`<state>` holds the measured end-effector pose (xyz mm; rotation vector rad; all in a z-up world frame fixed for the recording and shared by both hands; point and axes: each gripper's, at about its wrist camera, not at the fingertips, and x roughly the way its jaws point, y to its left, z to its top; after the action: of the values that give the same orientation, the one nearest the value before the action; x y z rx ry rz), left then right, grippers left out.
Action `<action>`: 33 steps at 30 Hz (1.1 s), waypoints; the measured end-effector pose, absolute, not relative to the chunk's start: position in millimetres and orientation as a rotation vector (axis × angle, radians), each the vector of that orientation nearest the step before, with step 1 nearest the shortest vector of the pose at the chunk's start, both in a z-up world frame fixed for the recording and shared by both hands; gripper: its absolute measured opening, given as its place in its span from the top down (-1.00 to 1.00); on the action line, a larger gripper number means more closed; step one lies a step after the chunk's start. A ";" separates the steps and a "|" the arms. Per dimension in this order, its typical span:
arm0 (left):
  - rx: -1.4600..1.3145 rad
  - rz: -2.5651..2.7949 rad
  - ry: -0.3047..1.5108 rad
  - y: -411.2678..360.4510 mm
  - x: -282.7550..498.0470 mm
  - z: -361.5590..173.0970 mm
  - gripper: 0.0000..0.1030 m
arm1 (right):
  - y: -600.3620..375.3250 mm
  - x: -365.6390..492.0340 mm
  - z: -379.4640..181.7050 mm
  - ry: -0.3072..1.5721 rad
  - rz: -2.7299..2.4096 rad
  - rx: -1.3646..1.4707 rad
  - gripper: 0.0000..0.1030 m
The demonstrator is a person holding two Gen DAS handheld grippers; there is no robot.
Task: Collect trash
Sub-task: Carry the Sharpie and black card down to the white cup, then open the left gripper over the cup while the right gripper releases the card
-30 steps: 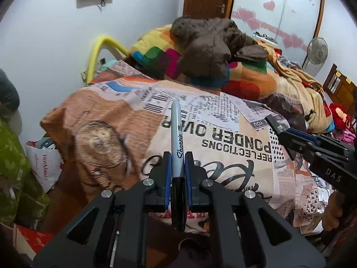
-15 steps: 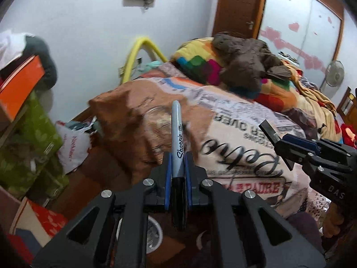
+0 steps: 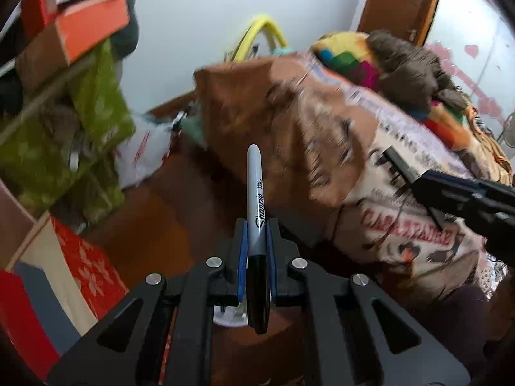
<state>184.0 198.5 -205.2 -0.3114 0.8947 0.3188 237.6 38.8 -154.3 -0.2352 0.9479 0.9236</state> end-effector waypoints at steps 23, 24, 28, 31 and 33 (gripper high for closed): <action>-0.544 0.313 1.127 249.3 175.7 -342.0 0.80 | 117.2 237.4 -259.2 1.269 0.992 -0.314 0.04; -0.543 0.310 1.133 250.6 175.7 -342.2 0.79 | 115.6 237.1 -258.9 1.256 0.982 -0.326 0.04; -0.514 0.312 1.149 249.7 173.2 -336.4 0.77 | 104.2 235.2 -252.7 1.226 0.951 -0.356 0.04; -0.480 0.315 1.135 245.2 166.6 -320.6 0.77 | 87.9 230.5 -235.3 1.175 0.926 -0.361 0.04; -0.446 0.312 1.110 238.6 161.0 -302.0 0.77 | 77.2 228.4 -221.0 1.135 0.912 -0.356 0.04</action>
<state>161.0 238.6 -302.0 -0.4461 1.1098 0.3119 228.4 77.2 -221.0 -0.3564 1.1349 0.9119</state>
